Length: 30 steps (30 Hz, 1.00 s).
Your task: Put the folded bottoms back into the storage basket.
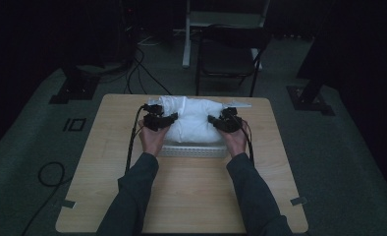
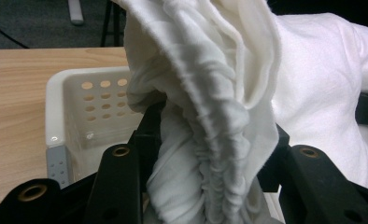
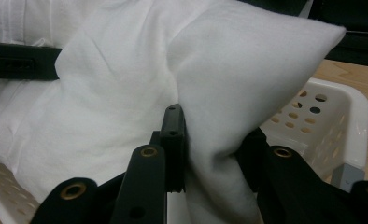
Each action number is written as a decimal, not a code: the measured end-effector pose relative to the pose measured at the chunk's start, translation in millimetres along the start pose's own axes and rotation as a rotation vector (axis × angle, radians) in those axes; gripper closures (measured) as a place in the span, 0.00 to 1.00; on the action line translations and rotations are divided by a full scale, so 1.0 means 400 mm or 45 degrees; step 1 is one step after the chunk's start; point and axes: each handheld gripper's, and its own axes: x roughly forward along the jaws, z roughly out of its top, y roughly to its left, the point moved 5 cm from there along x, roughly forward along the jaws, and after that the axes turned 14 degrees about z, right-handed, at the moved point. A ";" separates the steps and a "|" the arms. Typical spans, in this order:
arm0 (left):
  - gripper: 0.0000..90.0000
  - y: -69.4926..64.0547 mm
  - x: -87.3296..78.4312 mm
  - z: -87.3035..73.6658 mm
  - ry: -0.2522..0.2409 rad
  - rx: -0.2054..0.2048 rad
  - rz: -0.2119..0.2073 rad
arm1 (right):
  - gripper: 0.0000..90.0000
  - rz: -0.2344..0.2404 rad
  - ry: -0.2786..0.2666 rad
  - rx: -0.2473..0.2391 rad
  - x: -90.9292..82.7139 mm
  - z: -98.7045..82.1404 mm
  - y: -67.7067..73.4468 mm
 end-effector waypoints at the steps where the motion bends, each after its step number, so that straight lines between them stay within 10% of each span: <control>1: 0.62 0.000 0.001 0.000 0.001 -0.001 0.000 | 0.79 -0.002 0.003 0.002 0.001 0.000 0.000; 30: 0.61 0.016 0.052 -0.028 0.097 -0.027 0.015 | 0.79 -0.022 0.068 0.045 0.040 -0.028 -0.022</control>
